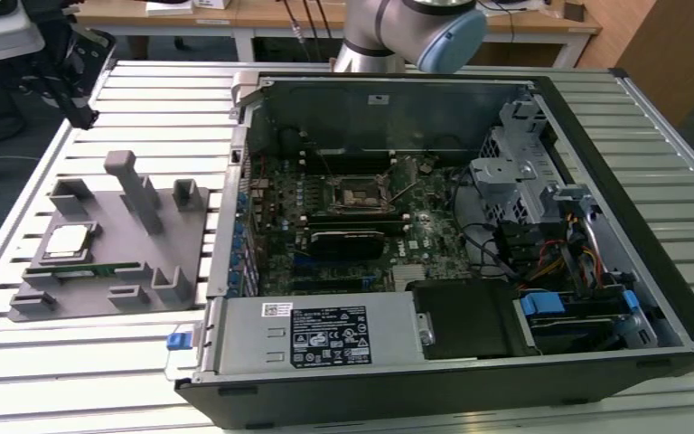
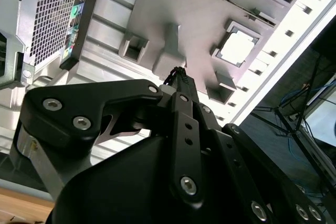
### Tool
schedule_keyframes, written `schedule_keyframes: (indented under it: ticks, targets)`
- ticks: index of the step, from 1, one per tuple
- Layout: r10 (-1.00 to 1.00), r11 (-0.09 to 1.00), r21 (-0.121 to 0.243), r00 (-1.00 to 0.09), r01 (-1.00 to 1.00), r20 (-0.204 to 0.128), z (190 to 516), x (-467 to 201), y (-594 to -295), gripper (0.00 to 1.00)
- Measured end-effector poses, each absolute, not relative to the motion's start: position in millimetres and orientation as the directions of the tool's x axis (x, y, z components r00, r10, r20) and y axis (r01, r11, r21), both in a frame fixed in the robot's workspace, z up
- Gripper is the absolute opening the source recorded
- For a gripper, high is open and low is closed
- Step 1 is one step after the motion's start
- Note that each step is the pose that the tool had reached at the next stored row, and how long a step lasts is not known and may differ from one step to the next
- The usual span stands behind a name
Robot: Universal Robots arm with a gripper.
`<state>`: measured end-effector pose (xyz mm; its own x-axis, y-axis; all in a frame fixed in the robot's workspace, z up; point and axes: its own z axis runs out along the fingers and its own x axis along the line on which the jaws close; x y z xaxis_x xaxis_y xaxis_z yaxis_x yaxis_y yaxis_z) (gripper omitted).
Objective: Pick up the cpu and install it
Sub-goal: 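Reach for the cpu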
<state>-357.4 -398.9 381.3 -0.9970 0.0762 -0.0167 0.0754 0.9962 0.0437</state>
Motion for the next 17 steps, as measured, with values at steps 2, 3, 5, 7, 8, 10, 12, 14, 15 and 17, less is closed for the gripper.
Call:
schedule_keyframes:
  ticks: [2,3,5,7,8,10,12,14,15,17]
  targets:
    - [0.076,0.996,0.044,-0.997,0.075,-0.016,381,-360,-399,0.11]
    - [0.076,0.996,0.044,-0.997,0.075,-0.016,381,-361,-399,0.11]
    - [0.076,0.996,0.044,-0.997,0.075,-0.016,381,-363,-399,0.11]
    - [0.076,0.996,0.044,-0.997,0.075,-0.016,381,-365,-399,0.11]
    - [0.076,0.996,0.044,-0.997,0.075,-0.016,381,-366,-399,0.11]
    - [0.076,0.996,0.044,-0.997,0.076,-0.015,380,-368,-399,0.11]
    - [0.076,0.996,0.044,-0.997,0.076,-0.015,380,-370,-399,0.11]
    - [0.076,0.996,0.044,-0.997,0.076,-0.015,380,-373,-399,0.11]
    - [0.076,0.996,0.044,-0.997,0.076,-0.015,380,-374,-399,0.11]
    - [0.076,0.996,0.044,-0.997,0.076,-0.014,380,-376,-399,0.11]
